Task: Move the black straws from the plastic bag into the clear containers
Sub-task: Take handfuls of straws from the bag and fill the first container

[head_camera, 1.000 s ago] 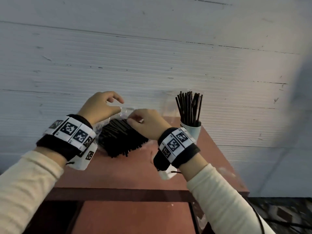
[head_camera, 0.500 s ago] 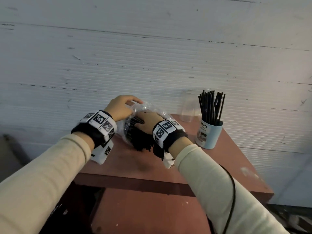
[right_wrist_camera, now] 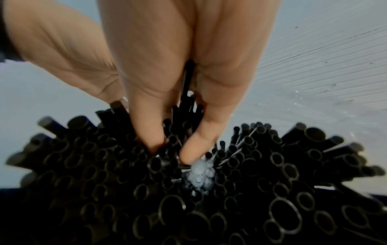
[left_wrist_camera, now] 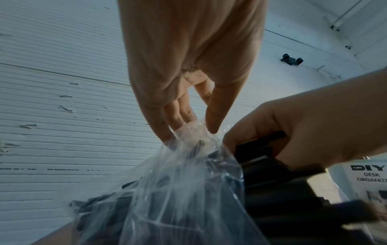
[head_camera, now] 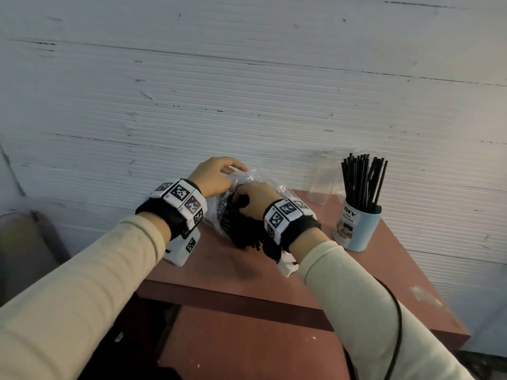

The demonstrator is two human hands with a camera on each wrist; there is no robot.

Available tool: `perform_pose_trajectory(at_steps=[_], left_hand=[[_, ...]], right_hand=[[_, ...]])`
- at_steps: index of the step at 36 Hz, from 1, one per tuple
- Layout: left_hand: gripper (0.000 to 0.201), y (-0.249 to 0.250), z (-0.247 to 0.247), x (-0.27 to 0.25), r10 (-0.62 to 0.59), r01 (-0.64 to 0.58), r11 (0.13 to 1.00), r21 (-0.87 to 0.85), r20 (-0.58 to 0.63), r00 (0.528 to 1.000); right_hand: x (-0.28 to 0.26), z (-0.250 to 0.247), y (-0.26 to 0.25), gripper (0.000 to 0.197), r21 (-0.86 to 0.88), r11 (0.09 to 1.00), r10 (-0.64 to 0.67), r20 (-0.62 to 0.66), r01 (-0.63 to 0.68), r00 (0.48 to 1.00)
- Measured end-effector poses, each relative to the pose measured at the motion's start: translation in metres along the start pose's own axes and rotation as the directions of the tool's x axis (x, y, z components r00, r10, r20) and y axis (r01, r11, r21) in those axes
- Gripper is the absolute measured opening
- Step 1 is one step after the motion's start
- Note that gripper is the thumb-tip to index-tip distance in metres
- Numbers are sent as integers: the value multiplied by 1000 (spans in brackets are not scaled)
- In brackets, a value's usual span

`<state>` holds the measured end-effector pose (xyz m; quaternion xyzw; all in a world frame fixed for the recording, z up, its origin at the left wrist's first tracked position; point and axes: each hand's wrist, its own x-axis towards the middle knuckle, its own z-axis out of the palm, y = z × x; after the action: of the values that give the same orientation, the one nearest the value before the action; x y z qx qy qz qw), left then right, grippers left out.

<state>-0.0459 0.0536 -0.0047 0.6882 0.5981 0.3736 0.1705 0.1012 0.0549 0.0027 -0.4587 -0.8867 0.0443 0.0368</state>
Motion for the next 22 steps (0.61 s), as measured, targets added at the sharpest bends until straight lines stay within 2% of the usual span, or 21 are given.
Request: perform_pose_trajectory(at_steps=[3,6,10,13,17,22], left_hand=[[49,-1,1,1,-4,4,1000,-13,8,1000],[45,-3,2,2,-9,9,1000,-27,0,1000],[52,-5,2,3,-37,38,999,-33,17,999],[54,-7,2,3,-43,43,999,-25,27,999],[56,-9,3,3,-29,30,999,-15,30,999],[54,-10,3,0,-11,12,999,-32,36,999]], right_hand=[[0,5,0,39,-2,1000,19,31,-18,999],[-1,10,2,29,43,999,-3,-81,6,997],[-4,11,4,33,41,999,-17,-76,20,997],[-5,12,11,31,191,981,-1,-109,22,994],[-12,11,17,31,271,960,-33,-153,74,988],[-17,11,22,31,248,965,-28,-228,86,973]])
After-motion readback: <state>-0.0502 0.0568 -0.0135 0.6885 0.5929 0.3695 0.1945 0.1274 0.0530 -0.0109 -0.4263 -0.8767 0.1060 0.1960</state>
